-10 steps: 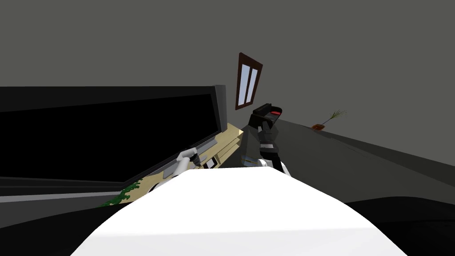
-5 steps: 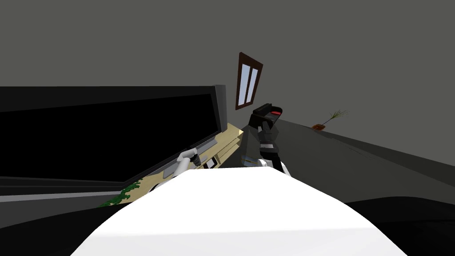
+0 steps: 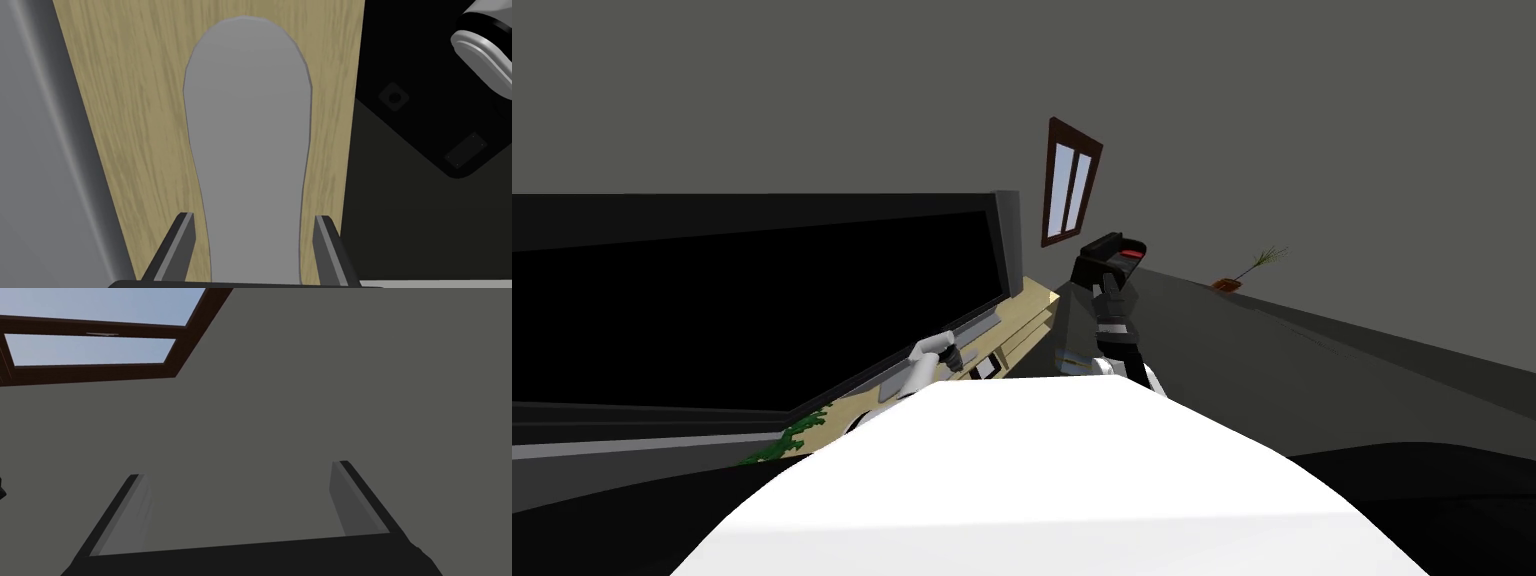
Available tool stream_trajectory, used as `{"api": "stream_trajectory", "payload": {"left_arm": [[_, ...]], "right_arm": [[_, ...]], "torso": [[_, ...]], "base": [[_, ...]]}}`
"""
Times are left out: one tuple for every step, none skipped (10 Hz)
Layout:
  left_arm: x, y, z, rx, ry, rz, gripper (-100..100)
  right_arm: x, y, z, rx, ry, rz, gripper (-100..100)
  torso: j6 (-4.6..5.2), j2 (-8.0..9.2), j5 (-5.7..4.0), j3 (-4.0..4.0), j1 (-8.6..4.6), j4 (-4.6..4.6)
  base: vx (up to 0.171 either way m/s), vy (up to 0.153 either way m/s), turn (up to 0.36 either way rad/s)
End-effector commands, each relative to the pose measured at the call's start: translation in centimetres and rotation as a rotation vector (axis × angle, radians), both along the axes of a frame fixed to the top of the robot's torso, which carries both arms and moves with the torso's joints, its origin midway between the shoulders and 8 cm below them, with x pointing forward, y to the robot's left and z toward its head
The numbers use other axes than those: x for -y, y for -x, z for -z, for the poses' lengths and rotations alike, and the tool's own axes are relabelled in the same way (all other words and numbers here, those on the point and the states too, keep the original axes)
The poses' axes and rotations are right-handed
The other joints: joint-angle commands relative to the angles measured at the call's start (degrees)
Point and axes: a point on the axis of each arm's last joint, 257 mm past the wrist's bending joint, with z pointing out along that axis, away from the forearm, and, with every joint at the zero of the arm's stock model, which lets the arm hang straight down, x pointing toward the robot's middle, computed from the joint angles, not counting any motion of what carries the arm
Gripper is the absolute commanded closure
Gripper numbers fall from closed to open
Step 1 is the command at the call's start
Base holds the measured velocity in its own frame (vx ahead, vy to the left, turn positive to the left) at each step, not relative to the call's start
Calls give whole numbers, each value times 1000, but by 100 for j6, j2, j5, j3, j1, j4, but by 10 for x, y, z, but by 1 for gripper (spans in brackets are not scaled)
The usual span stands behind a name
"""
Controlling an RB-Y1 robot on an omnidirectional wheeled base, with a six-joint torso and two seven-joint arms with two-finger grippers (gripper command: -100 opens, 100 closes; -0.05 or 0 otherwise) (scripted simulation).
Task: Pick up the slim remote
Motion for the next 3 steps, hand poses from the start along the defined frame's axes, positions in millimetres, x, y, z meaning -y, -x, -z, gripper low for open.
{"api": "stream_trajectory", "payload": {"left_arm": [[-3,-3,-8,-3,1,-2,100],[-2,-3,-5,0,0,-1,100],[-2,-3,-6,-1,0,-1,0]], "right_arm": [[0,0,0,0,0,0,0],[0,0,0,0,0,0,0],[0,0,0,0,0,0,0]], "torso": [[0,0,0,0,0,0],[-1,0,0,0,-3,0],[-2,-1,1,-1,-4,-2]], "base": [[-5,6,-17],[0,0,0],[0,0,0]]}}
